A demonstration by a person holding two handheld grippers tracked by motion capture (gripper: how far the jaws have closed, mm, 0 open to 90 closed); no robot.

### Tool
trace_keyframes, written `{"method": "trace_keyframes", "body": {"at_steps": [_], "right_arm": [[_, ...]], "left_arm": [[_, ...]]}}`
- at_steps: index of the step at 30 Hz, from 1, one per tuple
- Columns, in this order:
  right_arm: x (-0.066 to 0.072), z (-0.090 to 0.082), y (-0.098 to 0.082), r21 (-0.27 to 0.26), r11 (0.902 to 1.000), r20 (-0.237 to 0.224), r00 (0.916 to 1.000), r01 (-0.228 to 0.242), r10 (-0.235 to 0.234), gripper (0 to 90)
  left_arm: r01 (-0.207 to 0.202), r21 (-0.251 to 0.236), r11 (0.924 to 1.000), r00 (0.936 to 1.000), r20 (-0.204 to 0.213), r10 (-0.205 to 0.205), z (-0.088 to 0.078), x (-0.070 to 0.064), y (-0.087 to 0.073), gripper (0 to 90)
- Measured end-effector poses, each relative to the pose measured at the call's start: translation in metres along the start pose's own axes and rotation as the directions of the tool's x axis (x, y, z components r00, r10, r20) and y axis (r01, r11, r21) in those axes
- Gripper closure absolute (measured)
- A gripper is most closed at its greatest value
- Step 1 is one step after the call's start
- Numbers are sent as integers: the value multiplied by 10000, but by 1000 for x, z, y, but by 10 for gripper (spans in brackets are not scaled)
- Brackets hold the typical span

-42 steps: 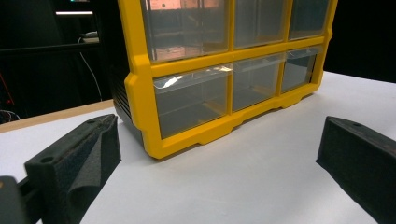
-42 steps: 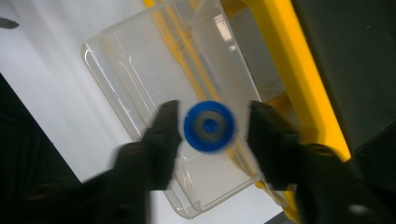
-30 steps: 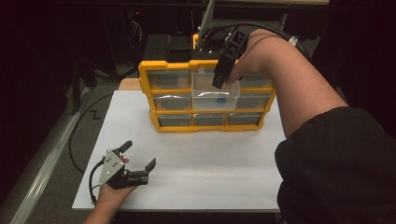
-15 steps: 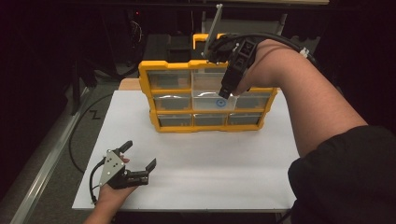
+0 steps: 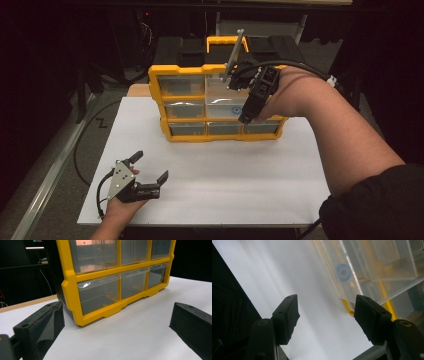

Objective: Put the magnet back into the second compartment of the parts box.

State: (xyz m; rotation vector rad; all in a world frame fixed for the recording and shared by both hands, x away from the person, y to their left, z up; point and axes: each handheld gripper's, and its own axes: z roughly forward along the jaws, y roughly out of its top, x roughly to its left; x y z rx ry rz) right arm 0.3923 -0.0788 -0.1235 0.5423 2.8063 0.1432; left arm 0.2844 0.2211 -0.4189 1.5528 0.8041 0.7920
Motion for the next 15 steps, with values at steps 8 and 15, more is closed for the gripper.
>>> {"method": "trace_keyframes", "body": {"at_steps": [8, 15], "right_arm": [[13, 3, -8, 71, 9999, -28, 9999, 132, -132, 379], [23, 15, -14, 117, 9998, -94, 9998, 171, -170, 362]], "left_arm": [[-16, 3, 10000, 10000, 14, 16, 0, 0, 0, 3], [-1, -49, 10000, 10000, 7, 1, 0, -1, 0, 3]]}}
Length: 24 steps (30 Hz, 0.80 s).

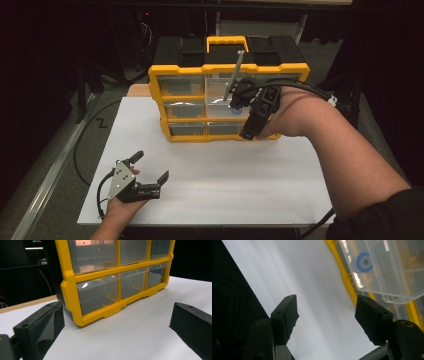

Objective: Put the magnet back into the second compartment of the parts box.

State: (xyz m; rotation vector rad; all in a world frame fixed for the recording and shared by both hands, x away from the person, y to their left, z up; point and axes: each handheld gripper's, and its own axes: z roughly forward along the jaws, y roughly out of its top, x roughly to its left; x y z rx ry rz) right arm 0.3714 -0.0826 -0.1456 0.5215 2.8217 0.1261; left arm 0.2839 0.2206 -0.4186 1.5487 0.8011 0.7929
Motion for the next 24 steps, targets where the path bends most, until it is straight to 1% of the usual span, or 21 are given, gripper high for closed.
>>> {"method": "trace_keyframes", "body": {"at_steps": [5, 8, 9, 10, 11, 12, 15, 17, 18, 21, 22, 23, 24], "right_arm": [[6, 12, -4, -59, 10000, -49, 10000, 44, -44, 350], [8, 16, -6, -108, 9999, -85, 10000, -27, 26, 348], [10, 21, -8, -104, 9999, -103, 9999, -48, 46, 341], [10, 21, -8, -104, 9999, -103, 9999, -48, 46, 341], [12, 27, -10, -50, 10000, -143, 9999, -33, 33, 329], [12, 27, -10, -50, 10000, -143, 9999, -33, 33, 329], [17, 37, -12, -62, 10000, -167, 9999, 8, -10, 293], [20, 41, -13, -64, 10000, -173, 9998, -53, 52, 276], [20, 43, -13, -118, 9999, -170, 9998, 41, -43, 267], [22, 48, -14, -129, 9999, -146, 9999, 3, -5, 251], [25, 52, -15, -189, 9998, -169, 9998, 81, -84, 243], [25, 52, -15, -189, 9998, -169, 9998, 81, -84, 243], [27, 57, -15, -199, 9998, -145, 9998, 94, -97, 236]], "left_arm": [[-34, 40, 10000, 10000, 16, 34, 0, 0, 0, 3], [-40, 46, 10000, 10000, 26, 40, 0, 0, 0, 3], [-45, 52, 10000, 10000, 30, 45, 0, 0, 0, 3], [-45, 52, 10000, 10000, 30, 45, 0, 0, 0, 3], [-45, 53, 10000, 10000, 33, 45, 0, 0, 0, 3], [-51, 58, 10000, 10000, 34, 51, 0, 0, 0, 3], [-45, 63, 10000, 10000, 37, 44, 1, 0, 0, 3], [-40, 79, 10000, 10000, 42, 40, 1, 0, 0, 3], [-34, 80, 10000, 10000, 42, 34, 1, 0, 0, 3], [-30, 77, 10000, 10000, 47, 29, 1, 0, 0, 3], [-36, 70, 10000, 10000, 47, 36, 1, 0, 0, 3], [-39, 71, 10000, 10000, 50, 39, 1, 0, 0, 3], [-26, 82, 10000, 10000, 56, 25, 1, 0, 0, 3]]}}
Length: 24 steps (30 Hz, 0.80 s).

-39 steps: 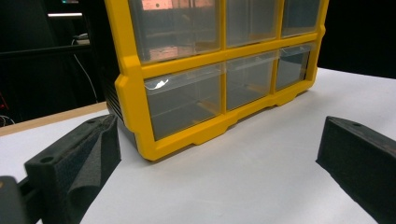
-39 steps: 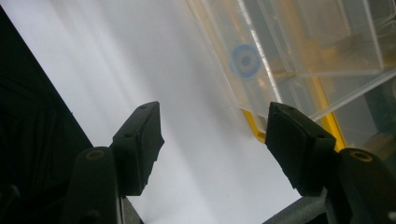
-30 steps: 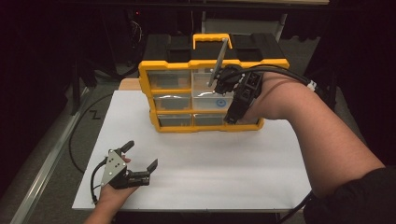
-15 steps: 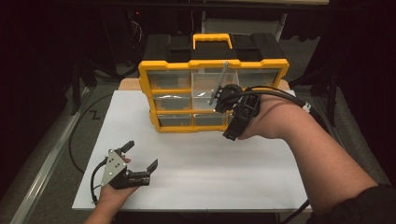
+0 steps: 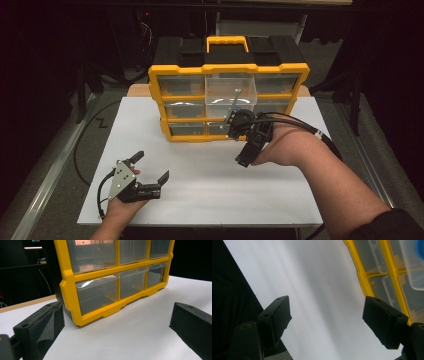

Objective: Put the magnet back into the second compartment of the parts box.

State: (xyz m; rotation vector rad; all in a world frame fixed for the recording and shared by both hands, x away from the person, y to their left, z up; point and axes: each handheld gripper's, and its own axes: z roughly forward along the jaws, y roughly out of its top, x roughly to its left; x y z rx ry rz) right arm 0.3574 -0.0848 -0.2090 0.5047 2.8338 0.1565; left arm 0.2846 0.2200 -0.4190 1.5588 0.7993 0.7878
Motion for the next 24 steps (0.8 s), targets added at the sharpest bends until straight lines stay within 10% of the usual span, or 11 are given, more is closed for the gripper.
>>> {"method": "trace_keyframes", "body": {"at_steps": [24], "right_arm": [[17, 84, -13, 333, 9994, -695, 9976, -16, 39, 153]], "left_arm": [[-14, -4, 10000, 10000, -26, 14, 1, 0, 0, 3]]}}
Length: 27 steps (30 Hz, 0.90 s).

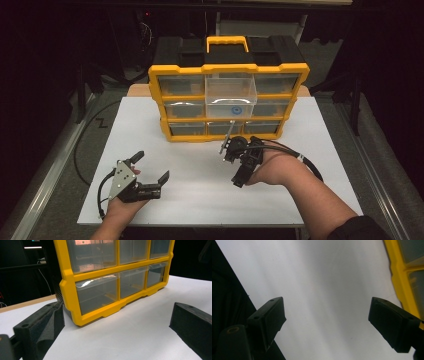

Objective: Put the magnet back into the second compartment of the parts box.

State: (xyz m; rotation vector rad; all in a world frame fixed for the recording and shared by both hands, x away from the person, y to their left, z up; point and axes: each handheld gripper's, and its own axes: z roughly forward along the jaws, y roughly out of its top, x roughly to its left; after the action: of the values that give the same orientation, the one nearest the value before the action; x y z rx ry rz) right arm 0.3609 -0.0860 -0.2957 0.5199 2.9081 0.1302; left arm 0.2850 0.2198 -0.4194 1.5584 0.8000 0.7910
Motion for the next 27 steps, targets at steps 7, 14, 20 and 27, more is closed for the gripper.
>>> {"method": "trace_keyframes", "body": {"at_steps": [7, 14, 20, 27], "right_arm": [[1, 26, -2, 32, 9999, -83, 9999, -104, 105, 127], [2, 46, -5, 168, 9998, -92, 9999, -110, 112, 88], [2, 66, -10, 276, 9993, 18, 9997, -251, 251, 22], [2, 88, -15, 421, 9984, 34, 9993, -370, 369, 10]], "left_arm": [[-4, 5, 10000, 10000, 5, 4, 0, 0, 0, 3], [-7, -21, 10000, 10000, -5, 7, 0, 0, 0, 3], [-51, 25, 10000, 10000, -4, 51, 0, 0, 0, 3], [-45, 42, 10000, 10000, -13, 45, 0, 0, 0, 3]]}}
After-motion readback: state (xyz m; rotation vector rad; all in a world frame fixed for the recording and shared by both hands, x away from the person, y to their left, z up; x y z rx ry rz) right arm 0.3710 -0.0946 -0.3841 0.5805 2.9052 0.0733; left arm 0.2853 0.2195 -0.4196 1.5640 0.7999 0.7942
